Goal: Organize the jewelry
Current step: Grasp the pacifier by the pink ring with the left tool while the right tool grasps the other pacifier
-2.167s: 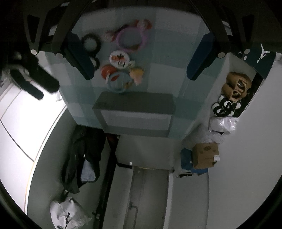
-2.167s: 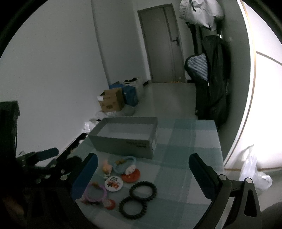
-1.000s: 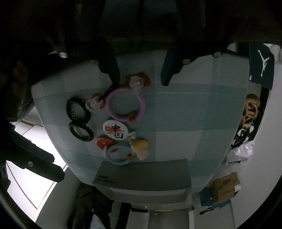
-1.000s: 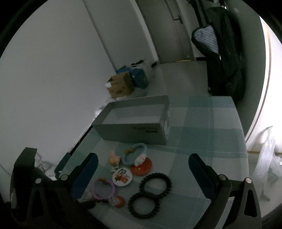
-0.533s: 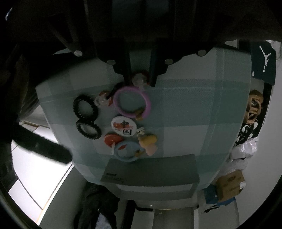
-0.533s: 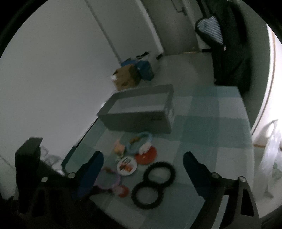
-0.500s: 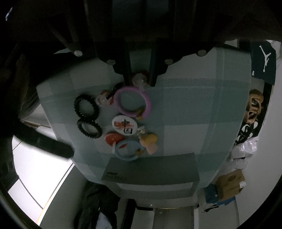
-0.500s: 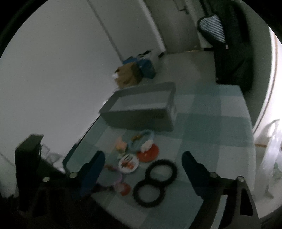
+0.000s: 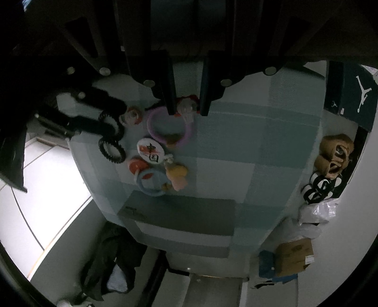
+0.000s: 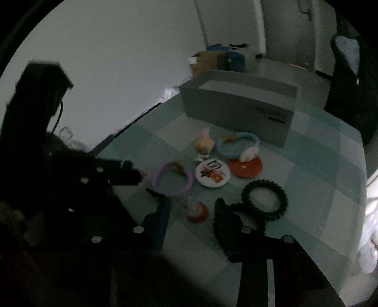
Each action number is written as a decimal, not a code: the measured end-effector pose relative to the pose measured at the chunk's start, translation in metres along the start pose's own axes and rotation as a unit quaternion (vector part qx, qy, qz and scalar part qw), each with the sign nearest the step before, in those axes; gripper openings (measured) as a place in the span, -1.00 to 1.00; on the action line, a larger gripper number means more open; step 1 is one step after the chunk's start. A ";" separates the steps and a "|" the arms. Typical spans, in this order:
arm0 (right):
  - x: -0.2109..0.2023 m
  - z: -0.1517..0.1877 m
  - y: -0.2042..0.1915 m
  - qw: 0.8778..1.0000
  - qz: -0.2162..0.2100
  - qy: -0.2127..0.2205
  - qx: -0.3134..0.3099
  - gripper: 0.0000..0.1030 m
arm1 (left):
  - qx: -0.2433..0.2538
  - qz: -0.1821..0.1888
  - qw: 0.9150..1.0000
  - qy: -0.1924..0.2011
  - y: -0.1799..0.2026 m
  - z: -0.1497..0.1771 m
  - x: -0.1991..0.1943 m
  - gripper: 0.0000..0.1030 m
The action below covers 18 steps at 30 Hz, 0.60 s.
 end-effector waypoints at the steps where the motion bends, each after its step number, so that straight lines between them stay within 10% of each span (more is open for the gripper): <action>1: 0.002 0.000 -0.002 1.000 0.002 -0.003 -0.006 -0.44 | -0.001 0.001 1.000 0.002 -0.002 0.000 -0.001 -0.72; 18: 0.029 0.000 -0.022 0.989 0.108 -0.017 -0.097 -0.72 | -0.025 0.010 0.999 0.026 -0.008 -0.006 -0.012 -0.72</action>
Point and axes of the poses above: each gripper's, at about its wrist camera, not at the fingertips, and x roughly the way its jaws point, y to its right, z to its underside, the point moved 7 cm from there along x, roughly the way its jaws point, and after that the axes turned 10 degrees about -y, right-handed, at the moved point
